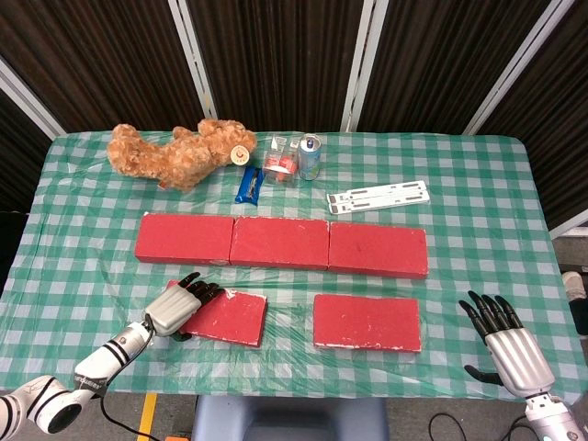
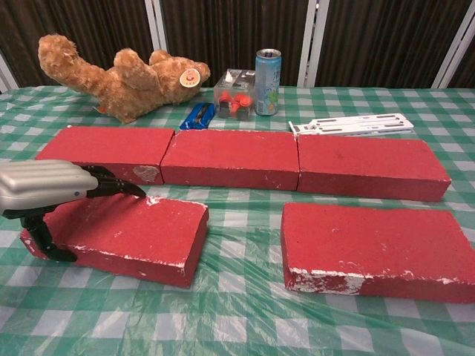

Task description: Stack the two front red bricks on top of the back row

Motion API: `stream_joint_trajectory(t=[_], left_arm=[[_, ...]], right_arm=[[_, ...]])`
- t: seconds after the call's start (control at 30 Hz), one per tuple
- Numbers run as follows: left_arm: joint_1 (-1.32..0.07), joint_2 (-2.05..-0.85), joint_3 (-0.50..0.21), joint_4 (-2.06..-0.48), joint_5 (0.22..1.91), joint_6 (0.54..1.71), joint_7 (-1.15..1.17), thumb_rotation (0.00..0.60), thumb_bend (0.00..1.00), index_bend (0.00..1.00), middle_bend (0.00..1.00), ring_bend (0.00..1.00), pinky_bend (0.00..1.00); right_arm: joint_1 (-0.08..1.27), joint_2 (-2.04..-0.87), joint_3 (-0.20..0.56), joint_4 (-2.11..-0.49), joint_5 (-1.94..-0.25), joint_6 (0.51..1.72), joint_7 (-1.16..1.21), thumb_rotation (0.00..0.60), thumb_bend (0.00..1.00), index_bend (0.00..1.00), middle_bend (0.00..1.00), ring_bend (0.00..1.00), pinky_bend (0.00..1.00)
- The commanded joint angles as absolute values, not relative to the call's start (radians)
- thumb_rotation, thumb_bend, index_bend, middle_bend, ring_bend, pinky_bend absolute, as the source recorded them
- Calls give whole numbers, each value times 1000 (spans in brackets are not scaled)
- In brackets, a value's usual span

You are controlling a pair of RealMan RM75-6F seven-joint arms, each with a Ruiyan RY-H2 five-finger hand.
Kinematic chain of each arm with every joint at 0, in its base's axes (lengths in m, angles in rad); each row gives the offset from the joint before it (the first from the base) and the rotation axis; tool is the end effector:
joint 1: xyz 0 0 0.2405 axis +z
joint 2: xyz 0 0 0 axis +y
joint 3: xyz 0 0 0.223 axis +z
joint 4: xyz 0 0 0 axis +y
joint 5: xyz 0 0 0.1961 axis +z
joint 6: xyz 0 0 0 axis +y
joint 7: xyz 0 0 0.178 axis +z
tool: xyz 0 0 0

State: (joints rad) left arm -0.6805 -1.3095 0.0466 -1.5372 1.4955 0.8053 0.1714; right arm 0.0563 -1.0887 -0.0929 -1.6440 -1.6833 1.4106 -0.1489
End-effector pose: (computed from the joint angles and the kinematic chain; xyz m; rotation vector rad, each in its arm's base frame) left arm -0.1768 0.2885 -0.0102 -2.2749 -0.7953 -0.6399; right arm -0.2667 -0.1685 0.1166 1.6958 -0.8793 0.7328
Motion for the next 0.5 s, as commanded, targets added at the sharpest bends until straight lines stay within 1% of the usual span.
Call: stream_joint_trajectory(t=[0.03,0.1,0.2,0.3,0.43,0.5], left_arm=[[-677,-1309,50,-1539,1497,812,173,600,253,0,595,378,172],[-665,-1306,57,-1550,1513,841,173,600,260,0,670,450,218],[-639,-1290,67,-1566,1545,904,178,600,259,0,695,481,255],[-625,-1273,70,-1587,1561,940,176,600,258,0,707,490,300],[-610,-1239,63,-1628,1578,993,183,600,256,0,719,496,305],[-606,-1216,47,-1658,1573,1016,193,600,257,0,721,499,321]], right_arm=[[56,-1088,-94,-1644,-1685,1410,-149,600,214,0,0,0,0],[55,-1087,-97,-1646,-1689,1414,-147,600,213,0,0,0,0],[50,-1082,-101,-1646,-1698,1424,-140,600,214,0,0,0,0],[48,-1080,-104,-1645,-1705,1430,-135,600,214,0,0,0,0],[46,-1077,-106,-1644,-1711,1436,-128,600,214,0,0,0,0],[47,-1076,-107,-1643,-1712,1436,-124,600,214,0,0,0,0]])
